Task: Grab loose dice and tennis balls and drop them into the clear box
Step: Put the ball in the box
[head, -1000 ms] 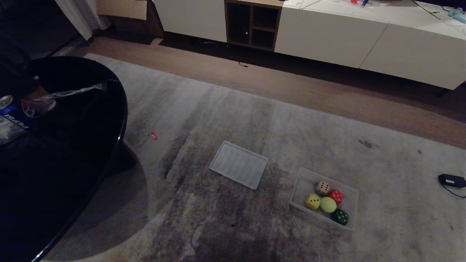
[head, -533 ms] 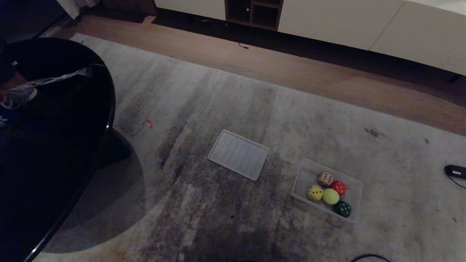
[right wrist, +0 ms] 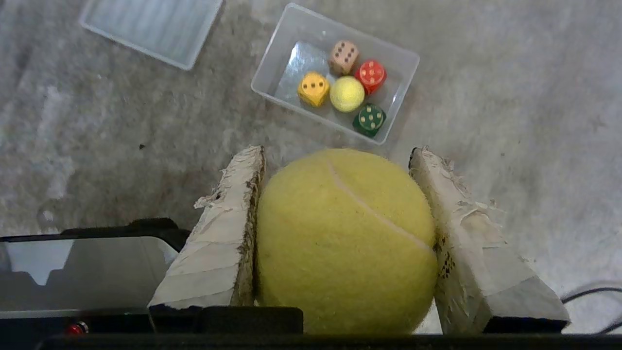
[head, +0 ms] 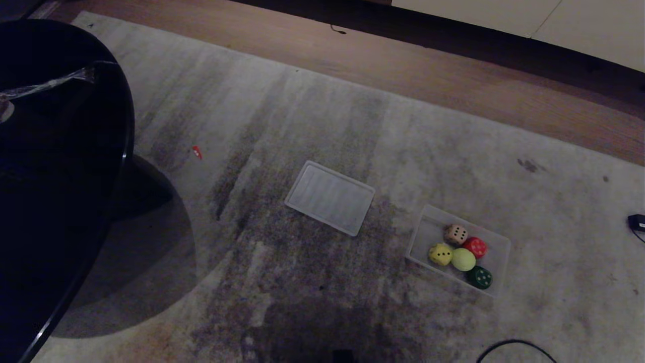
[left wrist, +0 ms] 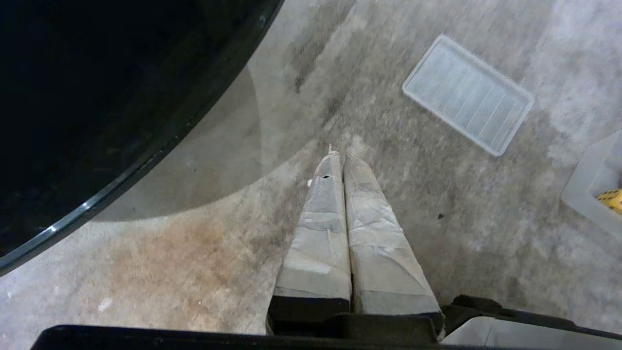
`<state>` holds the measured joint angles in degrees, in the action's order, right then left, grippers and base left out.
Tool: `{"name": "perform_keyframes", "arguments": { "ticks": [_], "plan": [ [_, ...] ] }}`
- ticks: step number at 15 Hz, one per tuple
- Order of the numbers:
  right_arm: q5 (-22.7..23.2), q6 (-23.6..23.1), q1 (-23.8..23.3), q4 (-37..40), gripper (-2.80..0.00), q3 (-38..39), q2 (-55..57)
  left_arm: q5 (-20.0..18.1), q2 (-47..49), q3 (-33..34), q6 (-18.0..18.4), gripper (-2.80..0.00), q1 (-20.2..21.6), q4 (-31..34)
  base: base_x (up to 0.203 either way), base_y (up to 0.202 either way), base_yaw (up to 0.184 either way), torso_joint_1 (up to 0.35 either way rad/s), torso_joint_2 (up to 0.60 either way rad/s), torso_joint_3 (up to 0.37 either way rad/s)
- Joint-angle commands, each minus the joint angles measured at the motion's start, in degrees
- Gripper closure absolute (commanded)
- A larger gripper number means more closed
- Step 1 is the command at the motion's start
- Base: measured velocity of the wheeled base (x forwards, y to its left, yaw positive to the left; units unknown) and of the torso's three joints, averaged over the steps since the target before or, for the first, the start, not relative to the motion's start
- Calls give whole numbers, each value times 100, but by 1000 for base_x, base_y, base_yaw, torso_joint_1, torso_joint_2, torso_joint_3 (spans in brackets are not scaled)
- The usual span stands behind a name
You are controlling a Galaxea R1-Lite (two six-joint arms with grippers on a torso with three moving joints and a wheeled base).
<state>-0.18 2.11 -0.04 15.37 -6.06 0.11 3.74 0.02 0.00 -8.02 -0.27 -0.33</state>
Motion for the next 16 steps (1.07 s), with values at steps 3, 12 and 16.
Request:
{"name": "perform_keyframes", "arguments": {
  "ticks": [3, 12, 16],
  "plan": [
    [1, 0, -2, 10, 0, 3, -4, 4, 6, 9, -6, 0, 0, -2, 0, 0, 0, 2, 5, -195],
    [-8, 26, -3, 8, 0, -1, -2, 4, 6, 9, -6, 0, 0, -2, 0, 0, 0, 2, 1, -195],
    [-8, 26, 3, 10, 0, -1, -2, 4, 6, 9, -6, 0, 0, -2, 0, 0, 0, 2, 5, -197]
  ]
}}
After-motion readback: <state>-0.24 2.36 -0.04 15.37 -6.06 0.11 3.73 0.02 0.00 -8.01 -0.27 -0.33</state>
